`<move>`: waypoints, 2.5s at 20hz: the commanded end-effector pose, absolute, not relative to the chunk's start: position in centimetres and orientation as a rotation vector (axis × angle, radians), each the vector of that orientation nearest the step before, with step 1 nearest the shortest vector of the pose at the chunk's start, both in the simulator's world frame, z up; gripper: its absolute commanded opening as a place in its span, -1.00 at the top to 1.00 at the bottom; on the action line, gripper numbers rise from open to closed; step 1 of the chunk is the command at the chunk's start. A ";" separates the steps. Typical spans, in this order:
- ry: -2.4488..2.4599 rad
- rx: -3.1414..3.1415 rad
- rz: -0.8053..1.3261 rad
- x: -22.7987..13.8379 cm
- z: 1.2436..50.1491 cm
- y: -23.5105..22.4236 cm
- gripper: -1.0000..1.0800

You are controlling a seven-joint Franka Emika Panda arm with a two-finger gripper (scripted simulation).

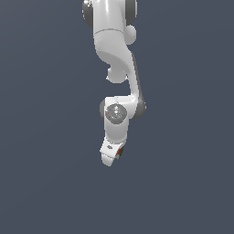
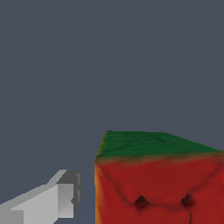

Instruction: Pick up the object and move it to a goal position.

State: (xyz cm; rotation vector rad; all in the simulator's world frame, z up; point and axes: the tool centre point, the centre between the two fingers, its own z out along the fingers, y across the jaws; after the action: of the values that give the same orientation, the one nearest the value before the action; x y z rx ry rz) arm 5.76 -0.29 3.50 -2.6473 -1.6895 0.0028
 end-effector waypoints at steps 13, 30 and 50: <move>-1.690 -2.648 0.001 5.9 3.3 -0.3 1.00; -1.691 -2.648 0.001 5.8 12.2 9.1 1.00; -1.690 -2.648 0.000 6.4 23.8 21.2 1.00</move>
State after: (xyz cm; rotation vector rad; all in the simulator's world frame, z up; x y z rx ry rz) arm 6.30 20.96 23.35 -2.6461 -1.6917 0.0017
